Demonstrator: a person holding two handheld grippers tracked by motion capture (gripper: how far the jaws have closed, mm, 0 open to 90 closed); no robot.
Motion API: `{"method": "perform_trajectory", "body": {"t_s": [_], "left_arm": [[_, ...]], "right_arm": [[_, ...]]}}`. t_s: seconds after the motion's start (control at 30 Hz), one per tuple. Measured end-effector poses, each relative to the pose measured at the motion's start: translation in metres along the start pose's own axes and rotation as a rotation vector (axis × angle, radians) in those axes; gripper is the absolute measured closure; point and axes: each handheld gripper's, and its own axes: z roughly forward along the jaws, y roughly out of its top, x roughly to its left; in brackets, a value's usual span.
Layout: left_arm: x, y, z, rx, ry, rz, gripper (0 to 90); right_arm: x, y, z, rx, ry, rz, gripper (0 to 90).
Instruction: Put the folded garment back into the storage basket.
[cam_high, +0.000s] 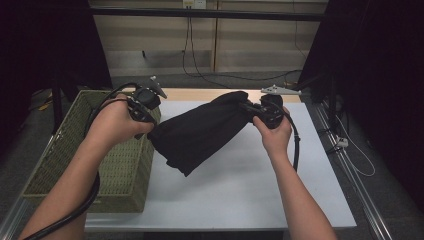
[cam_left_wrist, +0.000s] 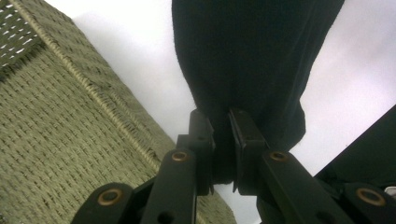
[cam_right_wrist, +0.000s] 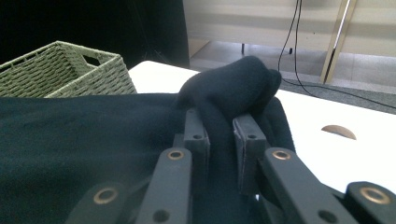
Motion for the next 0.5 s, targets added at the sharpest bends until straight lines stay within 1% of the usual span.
{"method": "perform_trajectory", "body": {"t_s": [0.03, 0.07, 0.1, 0.2, 0.23, 0.27, 0.33, 0.37, 0.43, 0.47, 0.5], "left_arm": [[0.001, 0.000, -0.001, 0.007, -0.001, 0.008, 80.8], [0.001, 0.000, -0.002, -0.003, -0.001, -0.001, 80.9], [0.002, 0.000, -0.004, 0.004, -0.002, 0.006, 80.8], [0.003, -0.001, -0.007, 0.002, 0.000, 0.000, 80.8], [0.003, -0.001, -0.007, -0.011, 0.000, -0.012, 80.8], [0.004, -0.001, -0.009, -0.003, 0.000, -0.003, 80.9], [0.005, -0.001, -0.011, -0.001, -0.004, -0.005, 80.8], [0.004, -0.001, -0.011, -0.008, -0.002, -0.015, 80.8], [0.005, 0.000, -0.013, -0.005, -0.002, -0.007, 80.8], [0.004, -0.001, -0.013, -0.015, -0.004, -0.022, 80.8], [0.005, 0.000, -0.015, -0.005, -0.001, -0.007, 80.8]], "right_arm": [[0.000, 0.002, 0.001, -0.002, 0.002, -0.007, 79.1], [0.001, 0.003, 0.001, -0.002, 0.002, -0.005, 79.1], [0.001, 0.005, 0.001, -0.004, 0.003, -0.009, 79.1], [0.003, 0.009, 0.002, 0.002, 0.008, -0.020, 79.2], [0.004, 0.010, 0.002, 0.000, 0.008, -0.016, 79.2], [0.004, 0.011, 0.002, -0.001, 0.008, -0.017, 79.2], [0.005, 0.014, 0.002, -0.005, 0.010, -0.016, 79.2], [0.005, 0.015, 0.002, -0.005, 0.014, -0.019, 79.2], [0.005, 0.017, 0.002, -0.006, 0.017, -0.019, 79.2], [0.005, 0.018, 0.002, -0.004, 0.016, -0.021, 79.2], [0.005, 0.019, 0.003, -0.009, 0.019, -0.012, 79.2]]}}
